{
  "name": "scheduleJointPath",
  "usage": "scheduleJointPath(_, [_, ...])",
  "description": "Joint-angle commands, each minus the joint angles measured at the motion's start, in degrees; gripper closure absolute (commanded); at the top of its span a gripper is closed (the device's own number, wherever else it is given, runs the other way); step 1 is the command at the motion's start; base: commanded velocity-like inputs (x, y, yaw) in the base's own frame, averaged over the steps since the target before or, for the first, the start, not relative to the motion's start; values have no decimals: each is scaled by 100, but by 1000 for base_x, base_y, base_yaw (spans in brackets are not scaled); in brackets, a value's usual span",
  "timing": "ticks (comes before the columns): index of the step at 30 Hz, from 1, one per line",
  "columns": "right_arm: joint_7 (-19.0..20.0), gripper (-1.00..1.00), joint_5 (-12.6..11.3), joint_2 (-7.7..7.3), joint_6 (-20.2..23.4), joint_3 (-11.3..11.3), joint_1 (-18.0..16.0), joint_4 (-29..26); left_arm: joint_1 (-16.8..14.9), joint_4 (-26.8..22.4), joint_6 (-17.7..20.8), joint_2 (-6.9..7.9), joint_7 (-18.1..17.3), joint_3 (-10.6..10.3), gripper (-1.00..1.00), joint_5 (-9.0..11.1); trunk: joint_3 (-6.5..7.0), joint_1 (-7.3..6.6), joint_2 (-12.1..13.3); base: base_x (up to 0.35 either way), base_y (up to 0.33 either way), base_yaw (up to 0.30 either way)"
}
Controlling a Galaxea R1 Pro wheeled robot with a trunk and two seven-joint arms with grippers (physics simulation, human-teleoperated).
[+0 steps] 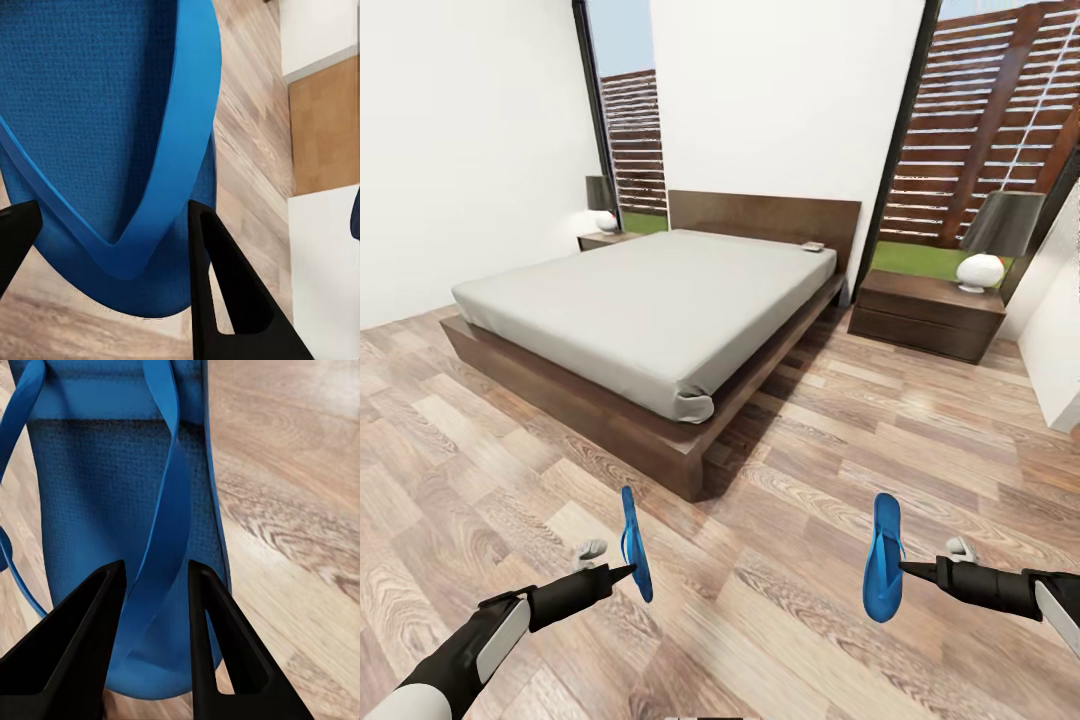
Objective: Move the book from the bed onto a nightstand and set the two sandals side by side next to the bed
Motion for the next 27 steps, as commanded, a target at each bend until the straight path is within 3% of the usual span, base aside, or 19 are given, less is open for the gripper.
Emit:
scheduleJointPath(1, [6,100,-17,-1,38,1,-2,0,-3,-2,47,4,4,-26,100,54,18,-3,0,0,0,0])
scheduleJointPath(27, [7,100,-17,-1,38,1,-2,1,-3,-2,47,-31,4,-35,100,52,590,-90,73,0,0,0])
